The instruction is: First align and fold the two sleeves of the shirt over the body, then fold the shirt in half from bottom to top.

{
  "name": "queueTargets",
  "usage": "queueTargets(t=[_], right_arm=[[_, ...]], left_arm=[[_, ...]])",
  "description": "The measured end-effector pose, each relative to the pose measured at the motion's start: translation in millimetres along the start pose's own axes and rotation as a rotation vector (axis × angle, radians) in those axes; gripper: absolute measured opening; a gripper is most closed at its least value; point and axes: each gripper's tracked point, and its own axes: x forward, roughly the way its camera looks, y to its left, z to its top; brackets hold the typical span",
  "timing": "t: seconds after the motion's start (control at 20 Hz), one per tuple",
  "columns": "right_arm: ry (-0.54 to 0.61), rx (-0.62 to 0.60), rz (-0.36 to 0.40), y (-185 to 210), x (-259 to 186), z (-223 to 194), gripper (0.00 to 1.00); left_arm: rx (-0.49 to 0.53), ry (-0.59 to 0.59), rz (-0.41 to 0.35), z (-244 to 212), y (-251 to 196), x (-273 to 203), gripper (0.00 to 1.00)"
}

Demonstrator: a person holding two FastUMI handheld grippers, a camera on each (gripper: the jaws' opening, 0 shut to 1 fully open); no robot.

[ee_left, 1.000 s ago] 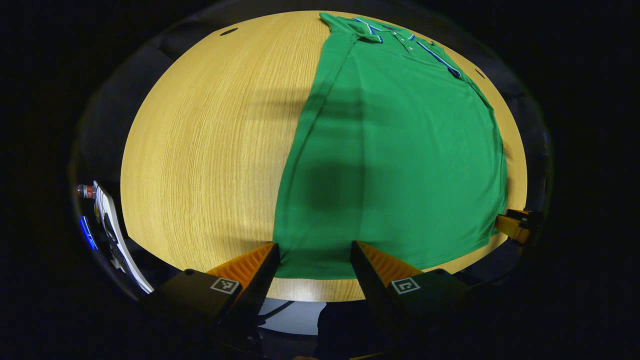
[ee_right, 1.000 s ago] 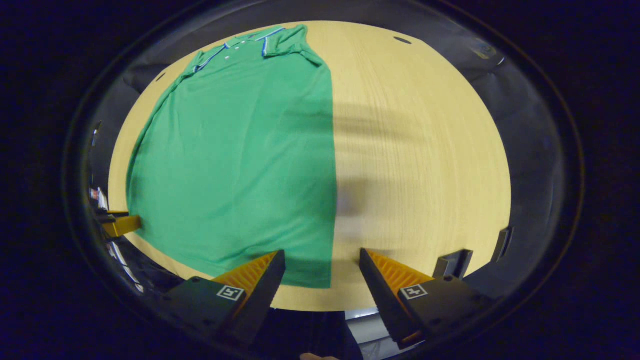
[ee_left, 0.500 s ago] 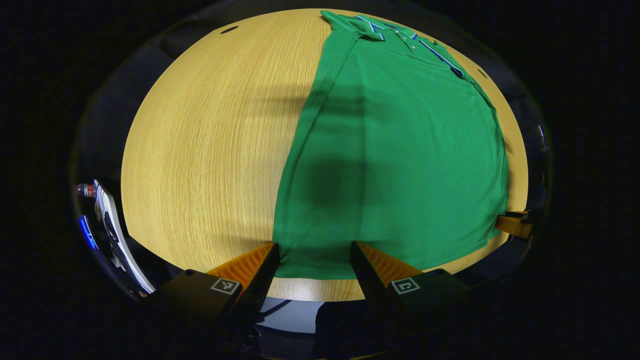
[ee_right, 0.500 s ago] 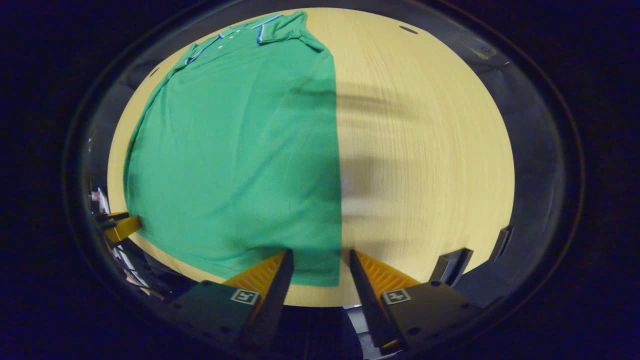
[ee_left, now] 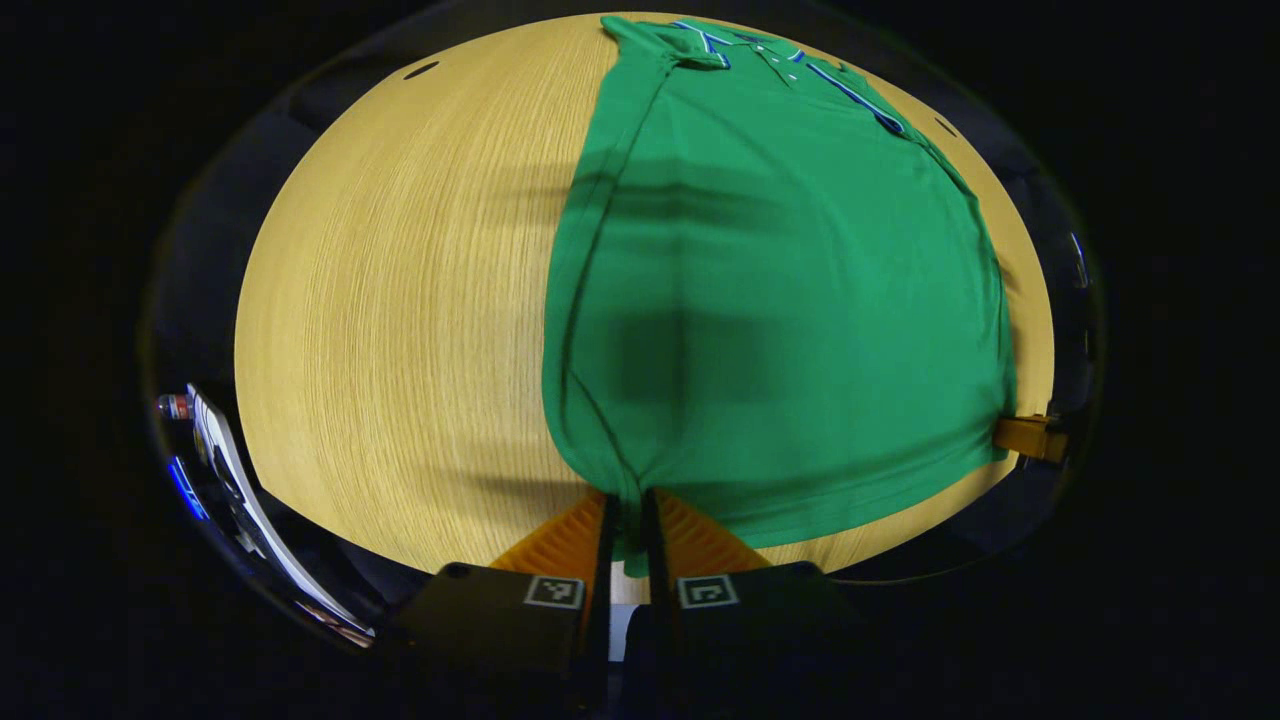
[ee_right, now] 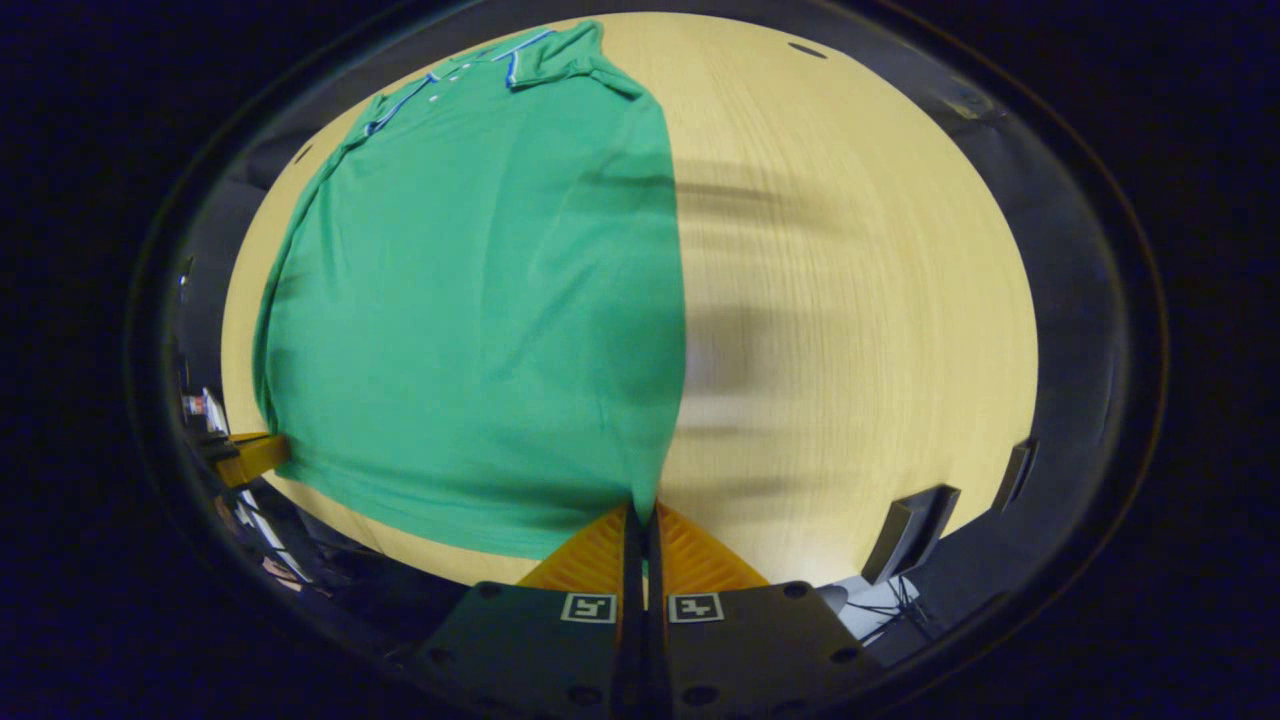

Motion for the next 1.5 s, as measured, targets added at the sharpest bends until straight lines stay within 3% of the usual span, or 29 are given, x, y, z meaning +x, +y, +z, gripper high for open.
queueTargets(t=[0.05, 0.15, 0.45, 0.8, 1.1, 1.5], right_arm=[[-0.01, -0.016, 0.001, -0.8, -1.7, -0.6, 0.06], [-0.017, -0.054, 0.003, -1.0, -1.7, -1.2, 0.03], [-0.019, -0.057, 0.044, 5.3, -6.4, -8.6, 0.04], [-0.137, -0.076, 0.083, 16.6, -55.4, 9.1, 0.04], [-0.227, -0.066, 0.106, 23.5, -91.7, 44.5, 0.04], [-0.296, -0.066, 0.061, 17.8, -111.9, 107.4, 0.04]], left_arm=[[-0.012, 0.002, -0.003, -0.1, -0.9, 0.5, 0.07], [-0.003, 0.011, -0.016, -1.1, -1.5, 0.1, 0.04], [0.034, -0.001, -0.039, -4.0, -2.3, -3.6, 0.03], [0.043, -0.064, -0.044, 16.6, -0.9, -42.7, 0.03], [0.058, -0.154, -0.035, 60.2, 0.6, -73.3, 0.03], [0.049, -0.239, -0.047, 126.6, 0.9, -96.2, 0.03]])
